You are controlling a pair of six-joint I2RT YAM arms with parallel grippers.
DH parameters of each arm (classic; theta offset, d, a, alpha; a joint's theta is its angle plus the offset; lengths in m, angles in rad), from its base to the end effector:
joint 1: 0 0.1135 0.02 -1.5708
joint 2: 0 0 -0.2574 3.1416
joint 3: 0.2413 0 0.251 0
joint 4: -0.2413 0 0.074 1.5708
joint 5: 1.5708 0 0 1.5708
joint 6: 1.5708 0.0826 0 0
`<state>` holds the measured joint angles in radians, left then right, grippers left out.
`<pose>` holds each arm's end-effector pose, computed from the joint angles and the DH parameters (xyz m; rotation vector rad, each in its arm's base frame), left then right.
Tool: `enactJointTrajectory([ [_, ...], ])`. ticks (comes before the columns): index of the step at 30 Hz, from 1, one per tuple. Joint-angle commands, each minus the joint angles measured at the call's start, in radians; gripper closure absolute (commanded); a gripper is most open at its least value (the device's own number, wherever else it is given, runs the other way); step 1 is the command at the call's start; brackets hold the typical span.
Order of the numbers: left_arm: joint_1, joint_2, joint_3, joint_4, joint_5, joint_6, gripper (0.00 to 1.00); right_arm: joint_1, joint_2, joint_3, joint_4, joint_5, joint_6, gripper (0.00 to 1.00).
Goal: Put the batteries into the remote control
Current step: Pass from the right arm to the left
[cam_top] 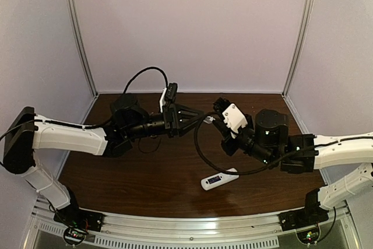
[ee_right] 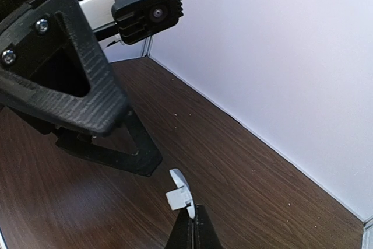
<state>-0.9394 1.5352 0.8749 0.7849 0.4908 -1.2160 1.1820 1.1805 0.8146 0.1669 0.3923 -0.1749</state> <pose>0.1963 -0.3344 0.2869 0.2566 1.8447 -2.0007 0.1500 0.2827 0.2906 -0.8754 1.5388 0.3860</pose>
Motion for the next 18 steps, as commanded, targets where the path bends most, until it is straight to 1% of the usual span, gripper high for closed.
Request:
enactJointTrajectory([
  [1, 0.008, 0.064, -0.011, 0.137, 0.035, -0.142, 0.46, 0.04, 0.029, 0.008, 0.025, 0.096, -0.061, 1.0],
  [5, 0.018, 0.086, -0.027, 0.17, 0.033, -0.189, 0.46, 0.081, 0.044, 0.006, 0.045, 0.169, -0.104, 1.0],
  [10, 0.017, 0.096, -0.017, 0.164, 0.045, -0.199, 0.47, 0.14, 0.081, 0.004, 0.072, 0.267, -0.191, 1.0],
  [14, 0.021, 0.106, -0.021, 0.182, 0.055, -0.226, 0.5, 0.189, 0.112, -0.009, 0.105, 0.344, -0.256, 1.0],
  [18, 0.027, 0.13, -0.032, 0.237, 0.073, -0.282, 0.55, 0.216, 0.123, -0.024, 0.139, 0.384, -0.309, 1.0],
])
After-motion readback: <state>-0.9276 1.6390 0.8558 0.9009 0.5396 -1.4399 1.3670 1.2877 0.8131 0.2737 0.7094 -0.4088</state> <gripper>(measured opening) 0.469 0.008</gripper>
